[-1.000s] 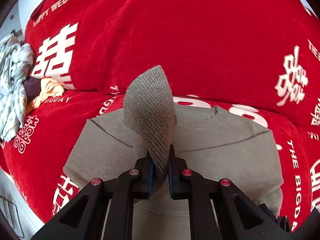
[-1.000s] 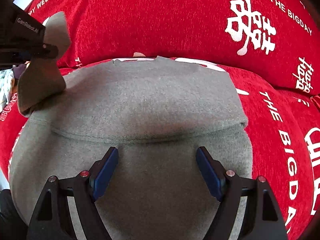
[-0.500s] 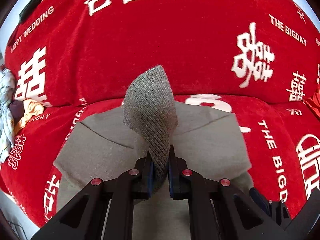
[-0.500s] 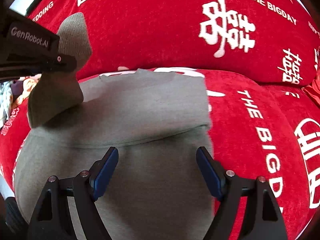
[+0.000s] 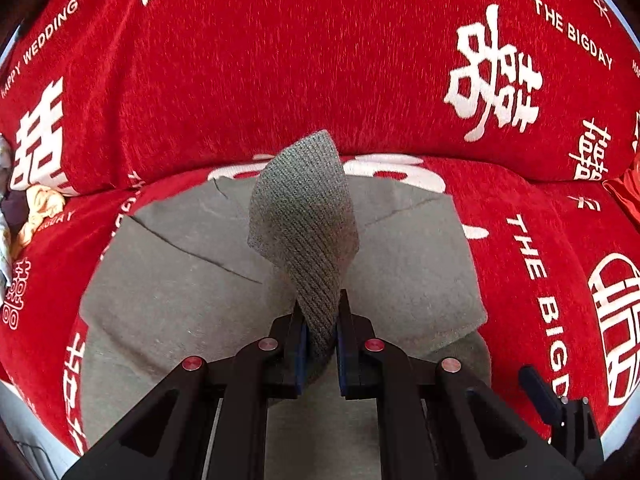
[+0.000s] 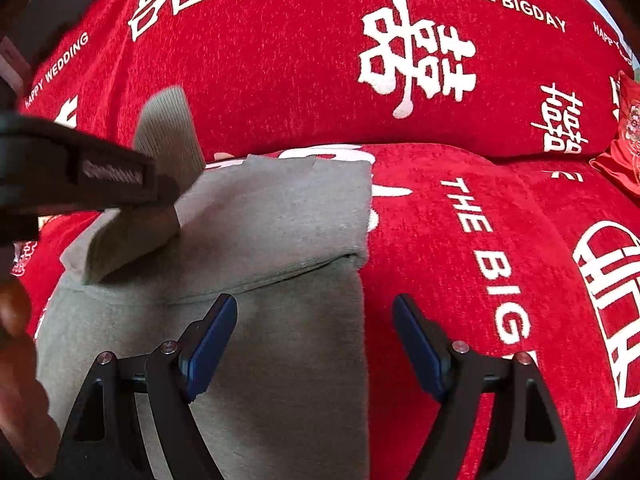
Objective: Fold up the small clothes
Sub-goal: 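Lay the sleeve across the folded sleeve and open the left gripper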
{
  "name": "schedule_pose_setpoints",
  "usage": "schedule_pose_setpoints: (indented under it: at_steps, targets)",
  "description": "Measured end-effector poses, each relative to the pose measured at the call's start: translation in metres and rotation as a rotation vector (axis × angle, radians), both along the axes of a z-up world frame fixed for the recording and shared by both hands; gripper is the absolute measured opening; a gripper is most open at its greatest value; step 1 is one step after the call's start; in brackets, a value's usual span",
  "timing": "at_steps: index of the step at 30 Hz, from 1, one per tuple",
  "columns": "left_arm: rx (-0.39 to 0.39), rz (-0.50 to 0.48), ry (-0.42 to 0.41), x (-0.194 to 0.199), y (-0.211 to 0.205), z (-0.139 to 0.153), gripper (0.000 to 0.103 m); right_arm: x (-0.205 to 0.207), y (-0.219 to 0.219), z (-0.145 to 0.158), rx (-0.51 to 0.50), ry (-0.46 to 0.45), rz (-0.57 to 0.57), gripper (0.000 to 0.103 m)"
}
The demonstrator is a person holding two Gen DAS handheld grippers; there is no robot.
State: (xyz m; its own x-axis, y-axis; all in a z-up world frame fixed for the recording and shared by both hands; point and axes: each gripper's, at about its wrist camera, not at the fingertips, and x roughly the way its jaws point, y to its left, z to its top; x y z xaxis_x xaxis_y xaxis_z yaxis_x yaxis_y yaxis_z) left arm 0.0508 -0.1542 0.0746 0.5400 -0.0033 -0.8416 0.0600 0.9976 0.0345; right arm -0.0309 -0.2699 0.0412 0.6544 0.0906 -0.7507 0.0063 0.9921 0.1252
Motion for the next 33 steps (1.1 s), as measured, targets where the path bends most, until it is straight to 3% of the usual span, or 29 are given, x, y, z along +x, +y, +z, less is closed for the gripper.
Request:
schedule_pose_setpoints:
  at_steps: [16,25,26,27,29,33]
  targets:
    - [0.018,-0.059,0.075,0.005,-0.029,-0.030,0.013,-0.009,-0.035,-0.003,0.026,0.001,-0.047,0.083]
    - [-0.097,-0.065,0.152,0.010,-0.018,-0.047,0.014,-0.011,-0.041,-0.007,0.037,0.007,-0.055,0.083]
    - [-0.113,-0.063,0.161,0.011,-0.015,-0.049,0.029,-0.011,-0.041,-0.007,0.038,0.007,-0.054,0.083]
    - [-0.149,-0.069,0.164,0.012,-0.013,-0.050,0.059,-0.011,-0.042,-0.007,0.037,0.006,-0.054,0.083]
    - [-0.184,-0.070,0.153,0.010,-0.010,-0.049,0.090,-0.011,-0.042,-0.009,0.037,0.010,-0.054,0.083]
    - [-0.160,-0.102,0.144,0.006,-0.012,-0.049,0.090,-0.012,-0.043,-0.012,0.040,0.017,-0.058,0.083]
